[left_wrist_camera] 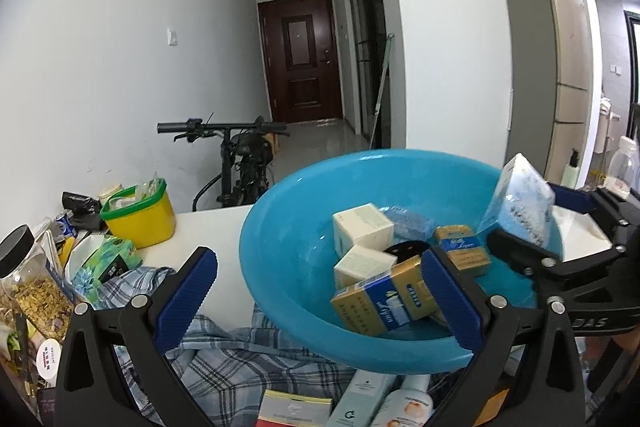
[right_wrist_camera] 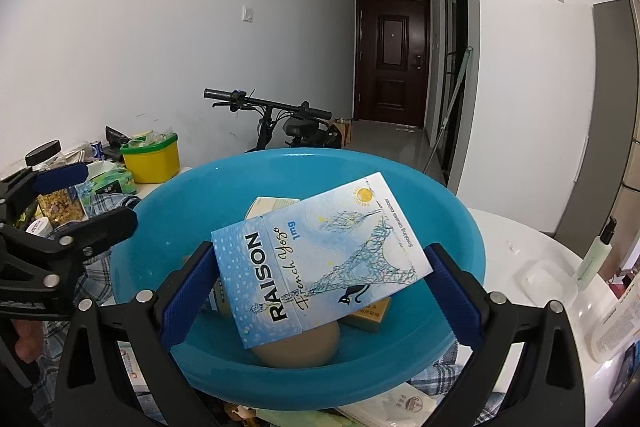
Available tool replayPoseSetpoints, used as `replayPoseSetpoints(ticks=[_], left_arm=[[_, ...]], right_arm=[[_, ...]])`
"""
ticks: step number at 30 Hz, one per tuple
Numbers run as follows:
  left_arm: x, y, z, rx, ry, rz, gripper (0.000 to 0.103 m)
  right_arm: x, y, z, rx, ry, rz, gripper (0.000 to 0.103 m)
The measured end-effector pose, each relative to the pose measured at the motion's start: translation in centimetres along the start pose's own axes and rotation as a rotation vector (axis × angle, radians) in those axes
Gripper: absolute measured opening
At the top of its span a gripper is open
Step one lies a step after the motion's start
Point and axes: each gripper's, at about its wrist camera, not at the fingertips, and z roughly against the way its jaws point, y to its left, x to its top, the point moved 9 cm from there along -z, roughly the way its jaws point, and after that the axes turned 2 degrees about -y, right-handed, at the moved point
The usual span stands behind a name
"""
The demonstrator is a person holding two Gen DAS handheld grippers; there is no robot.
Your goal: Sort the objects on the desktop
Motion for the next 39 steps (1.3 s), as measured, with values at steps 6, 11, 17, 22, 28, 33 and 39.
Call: replayPoseSetpoints(ticks=[6,11,17,22,28,33,39], left_arm=[[-0.2,0.7,-0.5,0.011,0.013,0.018,0.103],[-0.6,0.7,-1.0,0.016,0.033,0.016,0.103],[-0.2,0.4,-0.5,0.007,0.018,0.009,0.103],[-0.3,0.4,-0.6,0.004,0.021,0.01,0.103],[-0.3,0.4,-0.5,0.007,0.025,0.012,0.103],[0.1,0.6,-0.2,0.009,0.019,0.006,0.103],[0.3,2.1,1.0,0.021,0.013,0.015,0.103]], right_arm=[[0.1,-0.2,0.2,0.008,-0.01,-0.008,0.1],[0.0,-0.4,0.2,0.005,-0.002,-0.015,0.099],[0.2,0.1,0.6,0.021,-0.019,-0.012,0.1],[0.2,-0.1,0.5,-0.038,-0.02,-0.005,0.103],[-0.2,0.2,-0.1,-0.008,0.002,-0.021,0.103],[0.6,-0.3,0.9,-0.013,-0.054,-0.045,0.103],[1.1,-0.7,1.5,-0.022,-0.075,-0.052,0.103]])
